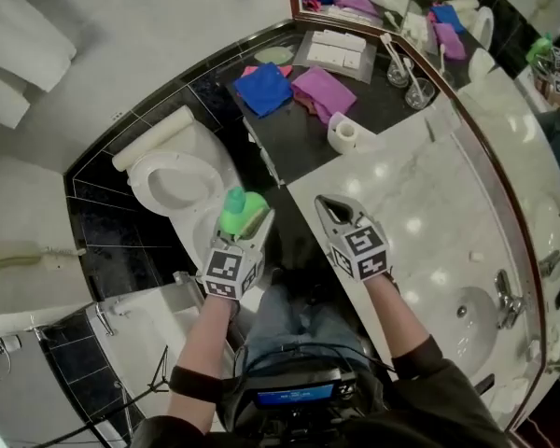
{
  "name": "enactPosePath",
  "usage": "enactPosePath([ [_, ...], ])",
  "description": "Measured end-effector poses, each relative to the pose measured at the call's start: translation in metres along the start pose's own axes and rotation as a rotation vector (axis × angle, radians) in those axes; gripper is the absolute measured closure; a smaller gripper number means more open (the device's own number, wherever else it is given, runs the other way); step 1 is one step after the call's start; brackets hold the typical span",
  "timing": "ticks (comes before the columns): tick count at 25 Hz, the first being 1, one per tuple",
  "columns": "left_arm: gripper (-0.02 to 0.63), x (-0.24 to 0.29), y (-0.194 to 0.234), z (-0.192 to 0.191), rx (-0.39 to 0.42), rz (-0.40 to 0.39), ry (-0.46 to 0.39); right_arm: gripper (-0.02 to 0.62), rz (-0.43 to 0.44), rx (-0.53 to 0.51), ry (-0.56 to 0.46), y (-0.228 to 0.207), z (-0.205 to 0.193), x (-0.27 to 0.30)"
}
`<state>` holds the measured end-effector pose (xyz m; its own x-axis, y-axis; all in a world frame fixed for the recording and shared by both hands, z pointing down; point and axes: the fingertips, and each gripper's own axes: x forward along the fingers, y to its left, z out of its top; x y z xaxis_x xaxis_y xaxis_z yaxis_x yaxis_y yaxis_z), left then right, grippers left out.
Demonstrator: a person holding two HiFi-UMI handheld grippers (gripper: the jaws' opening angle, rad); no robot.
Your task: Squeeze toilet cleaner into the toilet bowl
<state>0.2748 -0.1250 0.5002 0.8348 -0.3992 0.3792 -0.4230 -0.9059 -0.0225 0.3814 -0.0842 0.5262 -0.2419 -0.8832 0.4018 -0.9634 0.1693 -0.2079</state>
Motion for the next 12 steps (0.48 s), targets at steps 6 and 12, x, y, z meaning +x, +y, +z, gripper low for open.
enactPosePath([
  [6, 0.416, -0.096, 0.011, -0.018, -0.047, 0.144, 0.014, 0.591, 0.119, -0.03, 0.011, 0.067, 0.01, -0.009],
  [12, 0.416, -0.175, 0.021, -0.039, -0.095, 0.223, 0.009, 0.591, 0.214, -0.088, 0.03, 0.144, 0.011, -0.005],
])
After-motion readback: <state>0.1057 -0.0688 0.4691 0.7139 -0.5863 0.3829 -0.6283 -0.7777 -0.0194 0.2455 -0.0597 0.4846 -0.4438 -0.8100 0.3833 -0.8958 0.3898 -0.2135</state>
